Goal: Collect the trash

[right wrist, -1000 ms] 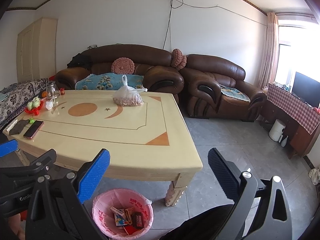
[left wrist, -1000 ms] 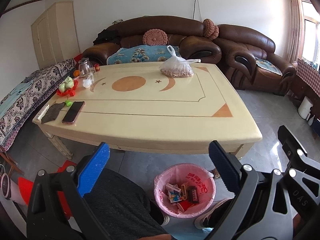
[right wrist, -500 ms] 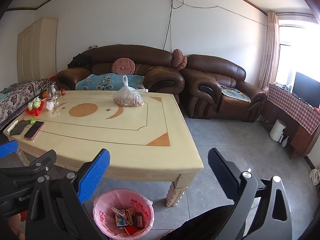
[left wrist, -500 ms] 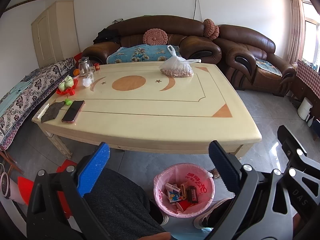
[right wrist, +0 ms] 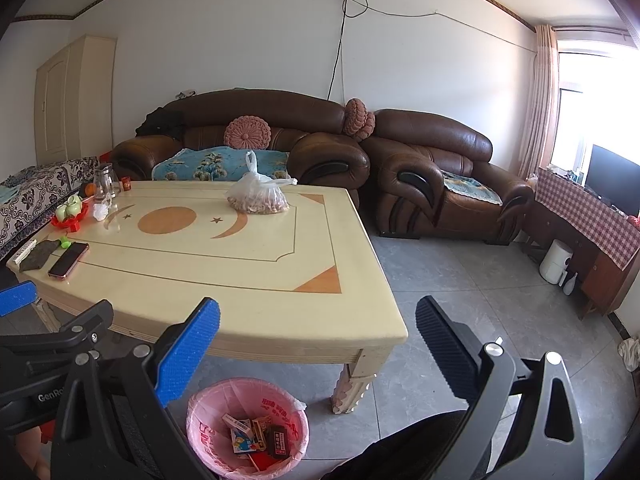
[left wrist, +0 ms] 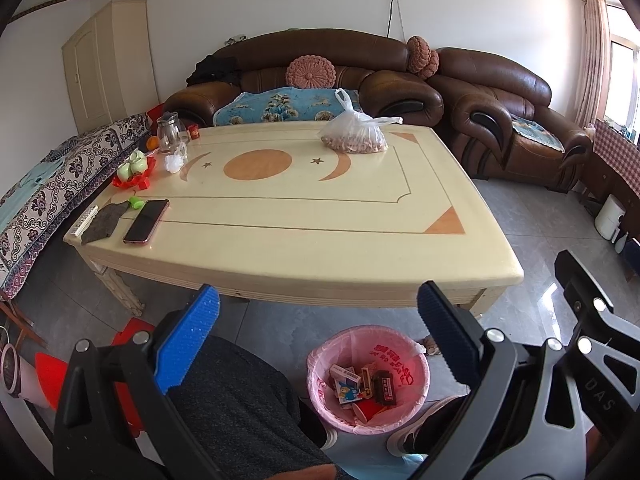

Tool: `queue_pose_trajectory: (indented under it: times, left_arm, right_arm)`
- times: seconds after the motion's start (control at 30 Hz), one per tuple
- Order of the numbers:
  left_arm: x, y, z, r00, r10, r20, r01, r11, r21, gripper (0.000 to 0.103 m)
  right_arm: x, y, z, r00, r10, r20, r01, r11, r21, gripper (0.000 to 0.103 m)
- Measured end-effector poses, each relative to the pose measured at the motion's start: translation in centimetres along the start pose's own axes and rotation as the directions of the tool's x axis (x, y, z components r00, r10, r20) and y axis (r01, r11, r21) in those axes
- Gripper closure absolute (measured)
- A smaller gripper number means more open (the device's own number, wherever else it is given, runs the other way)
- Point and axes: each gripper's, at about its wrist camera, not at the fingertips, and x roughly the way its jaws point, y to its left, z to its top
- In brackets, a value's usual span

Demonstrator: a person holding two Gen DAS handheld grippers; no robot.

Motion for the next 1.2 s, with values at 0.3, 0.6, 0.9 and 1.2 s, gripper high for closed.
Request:
queue_pose_trajectory:
  times: [0.3, 0.6, 0.9, 1.2]
  left_arm:
    - [0.05, 0.19, -0.11, 1.0, -0.003, -0.009, 0.003, 1.0, 0.0, 0.006]
    - [0.03, 0.49, -0.19, 1.0, -0.007, 0.001, 0.007, 1.0, -0.002, 0.006]
    - [-0.28, 0.14, -0.07, 0.999, 0.008, 0.034, -0.008, 1.0, 0.006, 0.006]
    - [-0.04, -0.03, 0.12, 1.0, 0.013, 0.012, -0.013, 1.0, 0.007, 0.006]
  right_arm:
    - [-0.01, 0.06, 0.0, 1.0, 0.0, 0.0, 0.0, 1.0, -0.001, 0.007]
    - [-0.02, 0.07, 0.02, 1.0, 0.0, 0.001, 0.0, 1.0, -0.001, 0.007]
    - [-0.04, 0.21, 0.04, 1.0, 0.006, 0.002, -0.006, 1.0, 0.001, 0.007]
    - [0.02, 0.55, 0.03, 1.0, 0.008, -0.002, -0.008, 1.0, 0.002, 0.007]
